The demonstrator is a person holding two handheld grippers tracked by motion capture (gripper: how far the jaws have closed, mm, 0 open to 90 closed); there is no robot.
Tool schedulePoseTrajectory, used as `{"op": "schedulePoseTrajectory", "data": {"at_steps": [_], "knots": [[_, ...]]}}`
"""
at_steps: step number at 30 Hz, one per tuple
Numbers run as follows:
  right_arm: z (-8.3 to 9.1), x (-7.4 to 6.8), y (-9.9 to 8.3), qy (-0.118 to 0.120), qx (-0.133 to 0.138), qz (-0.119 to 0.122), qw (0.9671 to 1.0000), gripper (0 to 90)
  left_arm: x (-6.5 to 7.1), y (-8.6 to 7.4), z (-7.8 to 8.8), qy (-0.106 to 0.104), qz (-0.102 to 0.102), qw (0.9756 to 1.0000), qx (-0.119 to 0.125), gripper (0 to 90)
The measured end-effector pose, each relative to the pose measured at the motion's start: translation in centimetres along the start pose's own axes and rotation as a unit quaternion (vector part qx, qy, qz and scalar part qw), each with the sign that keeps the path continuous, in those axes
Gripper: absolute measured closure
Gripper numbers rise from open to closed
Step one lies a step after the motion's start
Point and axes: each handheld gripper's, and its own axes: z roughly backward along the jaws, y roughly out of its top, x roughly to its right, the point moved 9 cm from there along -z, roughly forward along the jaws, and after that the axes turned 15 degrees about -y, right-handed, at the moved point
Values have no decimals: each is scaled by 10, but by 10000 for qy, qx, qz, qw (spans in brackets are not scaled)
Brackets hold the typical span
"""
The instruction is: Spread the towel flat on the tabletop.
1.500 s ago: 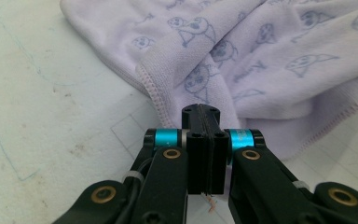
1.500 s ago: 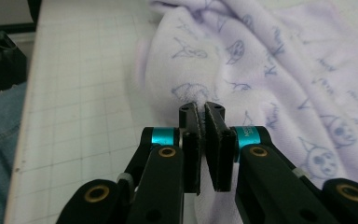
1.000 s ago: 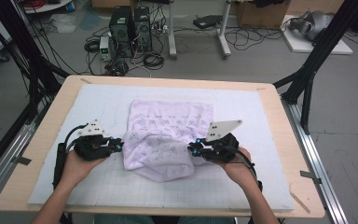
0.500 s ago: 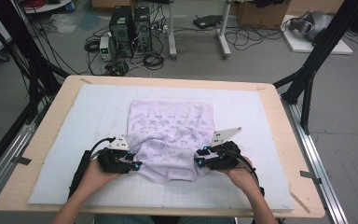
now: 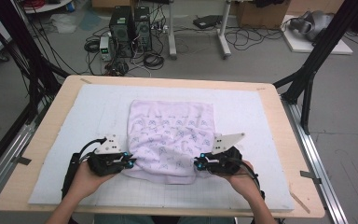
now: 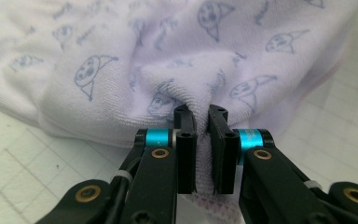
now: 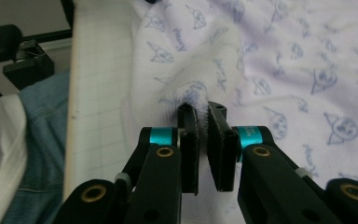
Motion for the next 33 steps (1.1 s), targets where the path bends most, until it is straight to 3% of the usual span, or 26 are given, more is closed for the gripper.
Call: {"op": "schedulePoseTrajectory", "data": {"at_steps": [6, 9, 13, 15, 19, 22, 25, 28, 30, 33], "knots": [[30, -18, 11, 68, 189, 221, 9996, 845, 22, 9, 32, -124, -85, 9996, 249, 821], [46, -29, 20, 250, 371, 306, 9985, 830, 33, 14, 42, -330, -163, 9986, 372, 813], [53, -21, 26, 127, 513, 239, 9983, 720, 30, 17, 40, -365, -90, 9983, 444, 569], [48, -10, 21, -13, 430, 26, 9991, 694, 21, 14, 35, -296, -13, 9985, 453, 512], [24, 4, -3, -227, 51, -120, 9997, 647, -1, 2, 18, -185, 201, 9988, 412, 502], [4, 10, -24, -293, -246, -219, 9990, 613, -14, -10, 1, -21, 298, 9994, 163, 503], [-13, 10, -41, -296, -511, -281, 9979, 581, -21, -21, -16, 18, 384, 9992, -62, 534], [-23, 6, -52, -283, -716, -201, 9968, 576, -26, -34, -30, 125, 361, 9976, -575, 619], [-28, 4, -57, -284, -834, -148, 9960, 577, -26, -38, -37, 109, 322, 9965, -759, 641], [-34, 1, -64, -250, -942, -114, 9952, 593, -24, -38, -38, 103, 228, 9969, -740, 685]]}}
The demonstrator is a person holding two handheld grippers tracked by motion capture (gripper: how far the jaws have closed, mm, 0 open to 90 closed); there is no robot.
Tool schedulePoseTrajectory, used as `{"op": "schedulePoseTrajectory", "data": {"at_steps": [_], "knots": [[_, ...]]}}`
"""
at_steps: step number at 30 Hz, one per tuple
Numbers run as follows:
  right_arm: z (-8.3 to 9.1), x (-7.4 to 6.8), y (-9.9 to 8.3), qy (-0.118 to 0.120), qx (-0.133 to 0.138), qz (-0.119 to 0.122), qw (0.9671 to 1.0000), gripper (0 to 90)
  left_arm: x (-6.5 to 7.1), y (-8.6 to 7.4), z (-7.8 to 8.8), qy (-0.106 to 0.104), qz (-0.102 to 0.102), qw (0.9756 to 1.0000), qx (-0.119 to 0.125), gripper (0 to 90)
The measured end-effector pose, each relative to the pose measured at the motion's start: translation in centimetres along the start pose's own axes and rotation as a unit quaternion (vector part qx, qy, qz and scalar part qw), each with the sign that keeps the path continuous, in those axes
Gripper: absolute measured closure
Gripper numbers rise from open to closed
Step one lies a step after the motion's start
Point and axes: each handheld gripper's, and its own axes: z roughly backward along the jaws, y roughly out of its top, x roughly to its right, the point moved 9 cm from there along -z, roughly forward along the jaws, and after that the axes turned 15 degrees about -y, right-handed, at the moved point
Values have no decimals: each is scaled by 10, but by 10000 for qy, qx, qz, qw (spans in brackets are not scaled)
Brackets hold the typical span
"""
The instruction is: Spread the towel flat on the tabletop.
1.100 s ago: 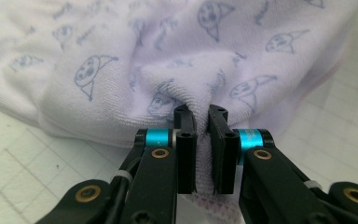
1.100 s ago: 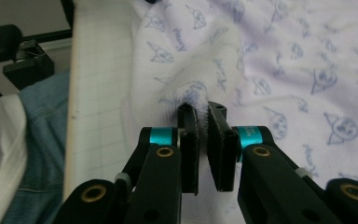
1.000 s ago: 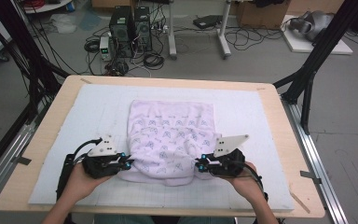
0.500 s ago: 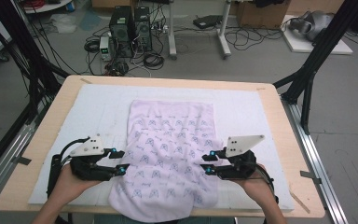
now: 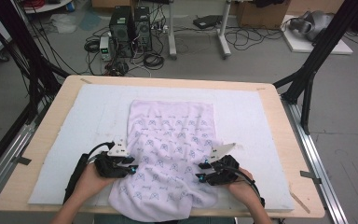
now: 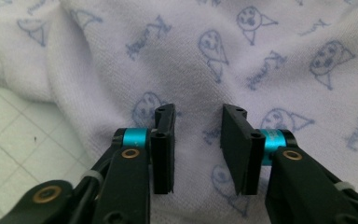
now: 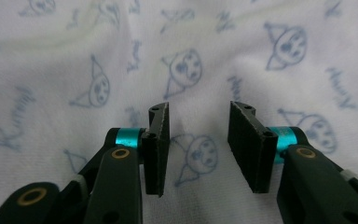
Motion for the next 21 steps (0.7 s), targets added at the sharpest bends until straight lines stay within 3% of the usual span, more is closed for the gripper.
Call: {"op": "schedulePoseTrajectory", "data": {"at_steps": [3, 6, 9, 11, 15, 21], "knots": [[0, 2, -1, 9, 148, -157, 9998, 643, 3, 0, 0, -28, -104, 9999, -33, 778], [1, 1, -1, 38, 156, -83, 9998, 780, 6, 0, -1, -13, -182, 9998, -71, 842], [2, -2, -1, 104, 140, -16, 9998, 833, 9, 0, 0, -29, -182, 9998, -83, 867], [2, -3, -1, 146, 144, -25, 9998, 846, 11, 0, 2, -45, -193, 9998, -61, 869], [4, -6, 1, 204, 180, -8, 9996, 864, 16, -1, 7, -158, -141, 9995, 217, 872], [12, -15, 6, 247, 288, 57, 9993, 865, 26, -9, 14, -177, -131, 9993, 305, 892]]}}
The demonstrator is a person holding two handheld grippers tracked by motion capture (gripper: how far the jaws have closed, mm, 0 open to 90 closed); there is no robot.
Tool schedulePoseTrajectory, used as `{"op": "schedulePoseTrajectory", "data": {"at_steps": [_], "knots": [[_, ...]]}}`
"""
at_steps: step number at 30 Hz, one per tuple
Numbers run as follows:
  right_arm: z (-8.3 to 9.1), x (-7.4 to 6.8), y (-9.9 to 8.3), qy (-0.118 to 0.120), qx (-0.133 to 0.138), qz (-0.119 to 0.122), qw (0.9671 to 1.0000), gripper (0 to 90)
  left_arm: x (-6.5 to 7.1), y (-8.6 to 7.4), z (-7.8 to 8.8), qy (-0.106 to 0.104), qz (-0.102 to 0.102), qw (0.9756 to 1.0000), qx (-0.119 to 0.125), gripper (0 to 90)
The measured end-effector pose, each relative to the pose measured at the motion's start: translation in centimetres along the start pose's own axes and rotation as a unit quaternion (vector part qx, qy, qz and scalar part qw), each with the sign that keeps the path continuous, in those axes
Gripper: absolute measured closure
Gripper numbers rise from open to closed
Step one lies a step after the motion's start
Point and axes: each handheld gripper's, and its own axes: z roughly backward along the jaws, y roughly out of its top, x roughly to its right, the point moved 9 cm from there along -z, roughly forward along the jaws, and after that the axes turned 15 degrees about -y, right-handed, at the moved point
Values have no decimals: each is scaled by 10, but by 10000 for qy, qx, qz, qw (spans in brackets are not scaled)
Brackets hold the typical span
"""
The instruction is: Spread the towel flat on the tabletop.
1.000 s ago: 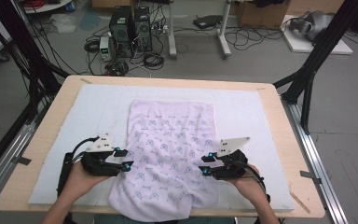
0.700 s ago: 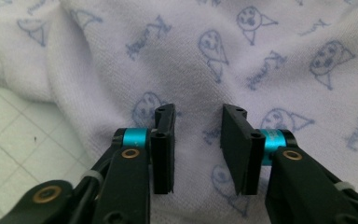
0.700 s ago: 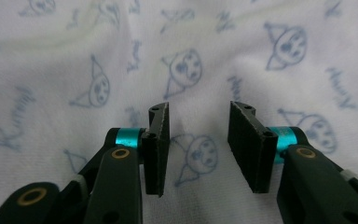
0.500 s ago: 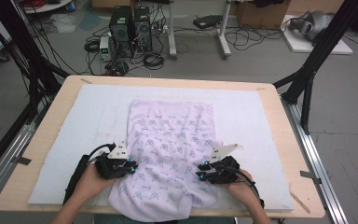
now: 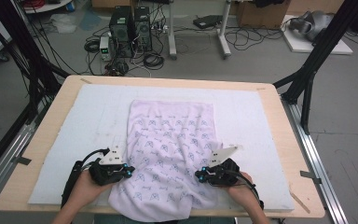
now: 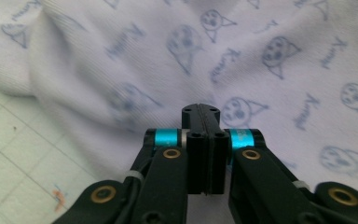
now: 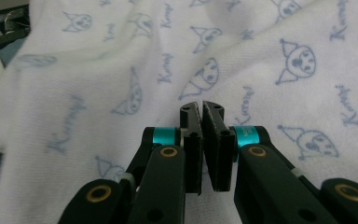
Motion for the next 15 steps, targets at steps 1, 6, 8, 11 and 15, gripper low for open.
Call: {"op": "schedulePoseTrajectory", "data": {"at_steps": [1, 6, 8, 11, 15], "knots": [[1, -2, 1, 19, 22, 25, 10000, 865, 3, -1, 2, -9, -14, 10000, 2, 892], [8, -10, 3, -57, 47, 145, 9999, 865, 13, -4, 9, -15, -55, 10000, 68, 892], [10, -13, 3, -35, 66, 155, 9999, 865, 13, -4, 9, -30, -49, 9999, 101, 891], [15, -16, 5, -13, 158, 156, 9998, 858, 9, -2, 10, 10, -42, 9999, 139, 798], [20, -14, 10, -20, 287, -85, 9996, 583, -3, 4, 3, 65, 31, 9999, 145, 554]]}}
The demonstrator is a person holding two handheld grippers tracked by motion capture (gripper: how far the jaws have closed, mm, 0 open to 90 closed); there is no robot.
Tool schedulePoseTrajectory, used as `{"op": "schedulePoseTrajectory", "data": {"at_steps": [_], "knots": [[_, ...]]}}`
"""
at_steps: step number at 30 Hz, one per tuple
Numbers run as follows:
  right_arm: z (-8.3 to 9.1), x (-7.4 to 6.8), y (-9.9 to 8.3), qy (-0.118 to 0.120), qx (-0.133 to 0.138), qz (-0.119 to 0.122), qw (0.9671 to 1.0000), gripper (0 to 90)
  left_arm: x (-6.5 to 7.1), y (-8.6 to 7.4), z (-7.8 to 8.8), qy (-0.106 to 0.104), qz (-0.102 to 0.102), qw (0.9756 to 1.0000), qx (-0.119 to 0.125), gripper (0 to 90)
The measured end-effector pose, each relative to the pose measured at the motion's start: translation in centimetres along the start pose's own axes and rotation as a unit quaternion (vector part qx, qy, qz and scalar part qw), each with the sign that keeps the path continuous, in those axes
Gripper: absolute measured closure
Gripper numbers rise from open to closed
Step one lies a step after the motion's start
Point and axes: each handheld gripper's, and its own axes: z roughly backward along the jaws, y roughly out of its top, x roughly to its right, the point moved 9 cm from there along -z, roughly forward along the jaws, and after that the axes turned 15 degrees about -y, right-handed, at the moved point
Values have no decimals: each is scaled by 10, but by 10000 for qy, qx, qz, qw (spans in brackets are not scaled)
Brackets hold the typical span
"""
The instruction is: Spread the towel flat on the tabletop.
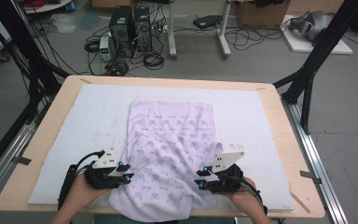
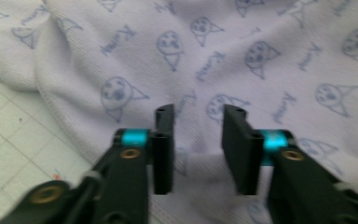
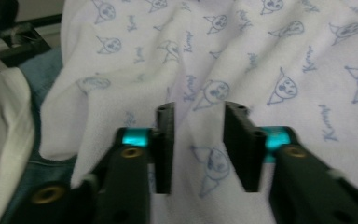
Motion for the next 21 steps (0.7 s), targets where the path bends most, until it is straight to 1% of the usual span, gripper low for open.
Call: {"op": "schedulePoseTrajectory", "data": {"at_steps": [1, 2, 4, 5, 7, 8, 9, 10, 12, 13, 14, 17, 18, 21], "knots": [[-1, -1, 0, -20, -30, 33, 10000, 560, -2, 1, -4, -13, 2, 10000, -35, 534], [-3, -3, -1, 8, -66, 82, 9999, 558, -3, 1, -8, -41, 0, 10000, -84, 526], [-10, -7, -3, 79, -133, 128, 9998, 550, -4, -4, -18, -101, 7, 9995, -287, 523], [-15, -8, -6, 98, -188, 157, 9997, 552, -3, -3, -19, -75, -51, 9998, -173, 535], [-25, -11, -13, 86, -399, 263, 9988, 604, -3, -3, -19, -97, -21, 9999, -66, 601], [-29, -12, -15, 75, -327, 259, 9991, 638, -3, -4, -19, -88, -55, 9999, -9, 639], [-29, -12, -14, 84, -223, 145, 9996, 676, -2, -5, -19, -104, -60, 9999, 28, 674], [-30, -11, -15, 92, -184, 36, 9998, 716, -1, -5, -19, -104, -64, 9999, 39, 701], [-30, -10, -15, 88, -163, 16, 9998, 810, 2, -5, -19, -80, -159, 9998, -32, 814], [-30, -10, -14, 110, -169, 42, 9998, 835, 3, -5, -19, -44, -139, 9999, -37, 850], [-30, -11, -14, 126, -187, 119, 9997, 844, 3, -4, -19, -50, -115, 9999, -40, 861], [-29, -13, -13, 202, -210, 140, 9995, 853, 5, -7, -14, -71, -76, 9999, -45, 871], [-27, -13, -13, 194, -200, 153, 9995, 853, 7, -9, -12, -69, -61, 10000, -27, 872], [-20, -15, -9, 248, -105, 128, 9996, 853, 17, -13, -3, -122, -44, 9999, 60, 872]]}}
